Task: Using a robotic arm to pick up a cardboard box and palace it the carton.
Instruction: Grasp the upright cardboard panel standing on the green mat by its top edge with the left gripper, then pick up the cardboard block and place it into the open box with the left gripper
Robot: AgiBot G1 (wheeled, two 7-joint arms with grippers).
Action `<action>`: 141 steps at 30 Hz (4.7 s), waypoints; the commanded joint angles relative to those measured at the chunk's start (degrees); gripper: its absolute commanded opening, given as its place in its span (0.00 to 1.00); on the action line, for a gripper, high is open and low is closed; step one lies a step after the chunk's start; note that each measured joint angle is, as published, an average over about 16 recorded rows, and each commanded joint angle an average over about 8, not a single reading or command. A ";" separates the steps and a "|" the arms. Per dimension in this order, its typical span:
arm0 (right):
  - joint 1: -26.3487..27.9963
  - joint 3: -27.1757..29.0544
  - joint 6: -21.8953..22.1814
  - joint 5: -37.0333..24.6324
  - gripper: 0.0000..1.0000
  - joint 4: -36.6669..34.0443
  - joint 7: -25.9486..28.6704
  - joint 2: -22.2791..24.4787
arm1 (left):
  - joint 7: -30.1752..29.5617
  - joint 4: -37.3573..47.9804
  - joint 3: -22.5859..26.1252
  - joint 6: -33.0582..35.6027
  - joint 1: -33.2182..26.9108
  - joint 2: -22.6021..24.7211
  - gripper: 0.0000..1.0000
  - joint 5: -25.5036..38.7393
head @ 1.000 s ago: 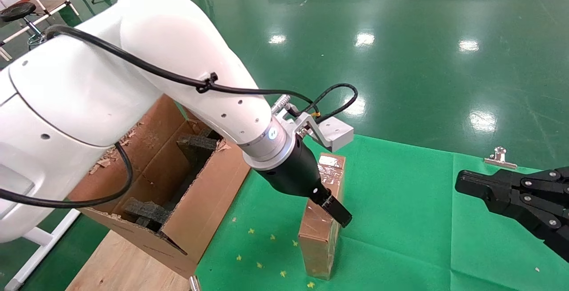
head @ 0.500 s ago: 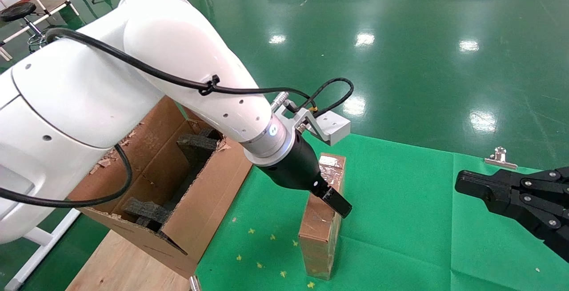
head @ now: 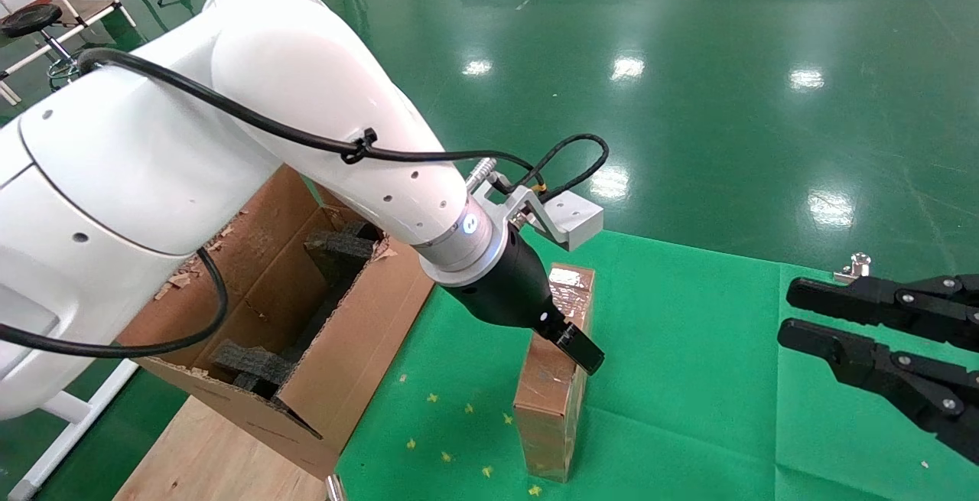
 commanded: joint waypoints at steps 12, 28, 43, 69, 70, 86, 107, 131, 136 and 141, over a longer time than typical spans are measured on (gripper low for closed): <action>0.00 0.00 0.00 0.00 1.00 0.00 0.00 0.00 | -0.06 -0.04 -0.09 0.09 0.04 -0.03 0.00 -0.03; 0.00 0.00 0.00 0.00 1.00 0.00 0.00 0.00 | 10.55 -1.04 -6.00 -1.70 -3.75 -10.54 0.00 -6.30; 0.00 0.00 0.00 0.00 1.00 0.00 0.00 0.00 | 33.74 16.05 -14.19 2.08 -20.47 -26.34 0.00 -7.75; 0.00 -0.01 0.00 0.00 1.00 0.00 0.00 0.00 | 66.77 60.49 -4.88 -14.92 -13.25 -22.04 0.00 1.53; 0.00 -0.01 0.00 0.00 1.00 0.00 0.00 0.00 | 67.22 61.58 -4.83 -16.05 -13.03 -21.52 0.00 1.68; 0.00 -0.01 0.00 0.01 1.00 0.00 -0.01 0.00 | 71.29 72.31 -4.13 -26.10 -7.10 -16.65 0.00 2.90; 0.00 -0.01 0.00 0.01 1.00 0.00 -0.01 0.00 | 62.37 76.04 -3.87 -38.88 1.79 -12.43 0.00 3.23; -0.01 -0.01 0.02 0.02 1.00 -0.01 -0.01 0.01 | 60.57 75.16 -6.42 -42.07 9.69 -11.50 0.96 -0.29; -0.01 -0.01 0.02 0.02 1.00 -0.02 -0.01 0.01 | 60.54 75.11 -6.53 -42.29 9.75 -11.53 1.00 -0.49; -0.01 -0.01 0.02 0.02 1.00 -0.02 -0.01 0.01 | 60.57 75.12 -6.41 -42.13 9.68 -11.53 1.00 -0.39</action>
